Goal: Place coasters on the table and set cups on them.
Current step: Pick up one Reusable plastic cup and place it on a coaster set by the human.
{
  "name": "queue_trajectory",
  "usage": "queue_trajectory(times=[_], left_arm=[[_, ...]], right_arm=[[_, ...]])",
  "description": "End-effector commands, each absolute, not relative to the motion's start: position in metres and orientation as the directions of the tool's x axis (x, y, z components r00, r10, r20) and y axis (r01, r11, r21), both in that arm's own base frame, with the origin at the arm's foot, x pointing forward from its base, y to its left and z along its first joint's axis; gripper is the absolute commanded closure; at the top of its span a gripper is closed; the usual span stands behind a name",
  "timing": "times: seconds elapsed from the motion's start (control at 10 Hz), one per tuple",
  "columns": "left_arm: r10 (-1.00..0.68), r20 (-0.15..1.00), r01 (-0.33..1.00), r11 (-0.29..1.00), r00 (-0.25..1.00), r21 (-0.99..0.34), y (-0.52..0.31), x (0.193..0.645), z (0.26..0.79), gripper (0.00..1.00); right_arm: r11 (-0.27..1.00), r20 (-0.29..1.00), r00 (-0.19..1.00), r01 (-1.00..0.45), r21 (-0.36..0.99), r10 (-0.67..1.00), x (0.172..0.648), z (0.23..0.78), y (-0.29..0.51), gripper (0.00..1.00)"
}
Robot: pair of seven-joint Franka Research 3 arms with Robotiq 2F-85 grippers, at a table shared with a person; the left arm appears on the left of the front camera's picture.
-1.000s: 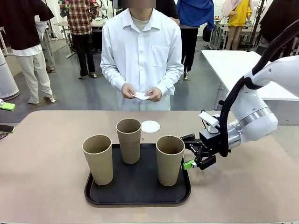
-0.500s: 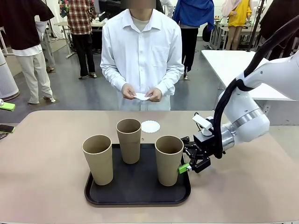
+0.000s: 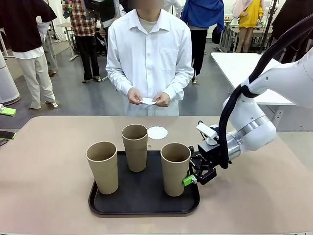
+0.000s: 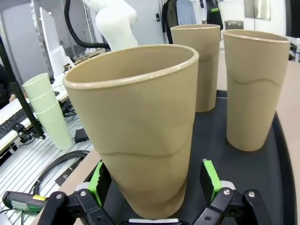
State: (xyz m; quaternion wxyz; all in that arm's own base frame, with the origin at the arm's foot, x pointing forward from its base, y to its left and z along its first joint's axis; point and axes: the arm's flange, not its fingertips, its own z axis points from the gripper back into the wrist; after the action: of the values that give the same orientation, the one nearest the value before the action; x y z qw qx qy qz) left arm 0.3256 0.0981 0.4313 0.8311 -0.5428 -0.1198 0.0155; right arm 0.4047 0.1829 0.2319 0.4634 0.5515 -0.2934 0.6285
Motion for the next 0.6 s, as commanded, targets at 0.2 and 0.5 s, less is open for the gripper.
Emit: queue_trajectory(times=[0.2,0.5], left_arm=[[0.164,0.200,0.122,0.395,0.966,-0.911,0.0989,0.3271,0.4322,0.00],[0.164,0.200,0.122,0.395,0.966,-0.911,0.0989,0.3271,0.4322,0.00]], right_arm=[[-0.466,0.966,-0.003,-0.876,0.121,0.257,0.3921,0.2308,0.1956,0.00],[-0.478,0.970,-0.018,-0.872,0.103,0.242,0.3916,0.2301,0.1994,0.00]])
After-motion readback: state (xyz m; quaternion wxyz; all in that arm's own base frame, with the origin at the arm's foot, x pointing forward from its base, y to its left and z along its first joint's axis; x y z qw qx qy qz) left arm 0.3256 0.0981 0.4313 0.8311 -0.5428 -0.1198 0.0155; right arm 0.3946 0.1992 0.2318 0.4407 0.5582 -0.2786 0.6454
